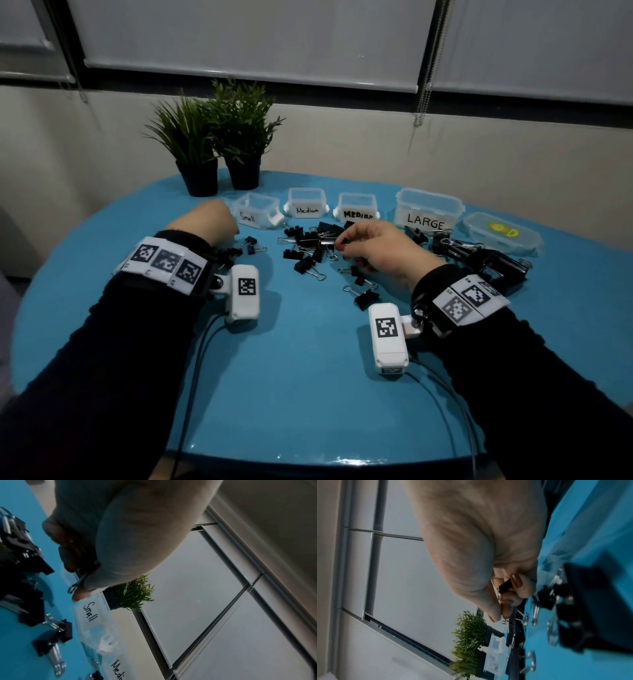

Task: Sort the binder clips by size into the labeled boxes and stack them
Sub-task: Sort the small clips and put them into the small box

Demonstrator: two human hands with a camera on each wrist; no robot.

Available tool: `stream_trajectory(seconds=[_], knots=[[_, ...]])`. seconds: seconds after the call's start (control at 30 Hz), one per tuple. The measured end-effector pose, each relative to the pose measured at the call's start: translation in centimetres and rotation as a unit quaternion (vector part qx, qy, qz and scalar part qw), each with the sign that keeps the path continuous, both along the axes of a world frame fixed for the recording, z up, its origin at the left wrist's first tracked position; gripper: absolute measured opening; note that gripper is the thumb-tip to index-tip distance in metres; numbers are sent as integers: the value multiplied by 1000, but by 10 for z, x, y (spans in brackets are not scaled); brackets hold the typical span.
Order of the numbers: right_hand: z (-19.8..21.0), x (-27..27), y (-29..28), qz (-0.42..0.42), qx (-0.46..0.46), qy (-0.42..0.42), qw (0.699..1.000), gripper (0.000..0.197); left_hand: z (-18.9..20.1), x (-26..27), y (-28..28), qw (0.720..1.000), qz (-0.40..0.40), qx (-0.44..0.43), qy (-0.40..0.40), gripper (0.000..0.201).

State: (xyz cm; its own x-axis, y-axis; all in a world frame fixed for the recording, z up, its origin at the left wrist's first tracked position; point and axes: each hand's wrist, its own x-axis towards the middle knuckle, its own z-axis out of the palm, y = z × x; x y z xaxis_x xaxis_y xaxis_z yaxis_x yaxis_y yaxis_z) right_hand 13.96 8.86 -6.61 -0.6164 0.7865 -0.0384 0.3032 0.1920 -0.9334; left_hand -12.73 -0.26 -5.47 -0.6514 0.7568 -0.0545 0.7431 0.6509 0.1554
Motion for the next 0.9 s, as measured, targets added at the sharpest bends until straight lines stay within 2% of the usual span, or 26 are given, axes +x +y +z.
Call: stream_trajectory(seconds=[0.13, 0.2, 0.27, 0.3, 0.37, 0.43, 0.47, 0.57, 0.63, 0.7, 0.8, 0.9], knots=[[1, -11, -9, 19, -1, 5, 1000, 10, -8, -12, 2, 1000, 4, -6, -12, 32], [1, -16, -12, 28, -23, 20, 999, 12, -9, -15, 5, 998, 6, 56, -23, 32], [2, -20, -15, 38, -55, 36, 997, 13, 0, 3, 1, 988, -12, 144, -57, 23], [3, -22, -16, 43, -74, 48, 995, 16, 5, 15, -1, 977, -45, 192, -78, 23], [4, -26, -19, 55, -123, 86, 987, 21, 14, 45, -6, 941, -148, 245, -178, 28], [4, -30, -21, 61, -190, 138, 970, 19, 18, 72, -13, 911, -249, 226, -239, 36], [5, -32, -22, 60, -230, 164, 957, 18, 16, 79, -11, 905, -272, 217, -244, 41], [8, -31, -24, 56, -315, 207, 924, 24, 9, 90, -3, 919, -271, 213, -191, 53], [11, -27, -24, 64, -348, 227, 907, 26, 7, 93, -3, 920, -265, 229, -175, 51], [13, -25, -25, 83, -366, 241, 895, 35, 7, 92, -3, 912, -256, 246, -204, 46], [9, -25, -24, 96, -330, 234, 910, 45, 6, 91, -2, 903, -241, 279, -220, 35], [4, -26, -20, 75, -248, 215, 942, 34, 4, 85, 1, 896, -233, 310, -218, 25]])
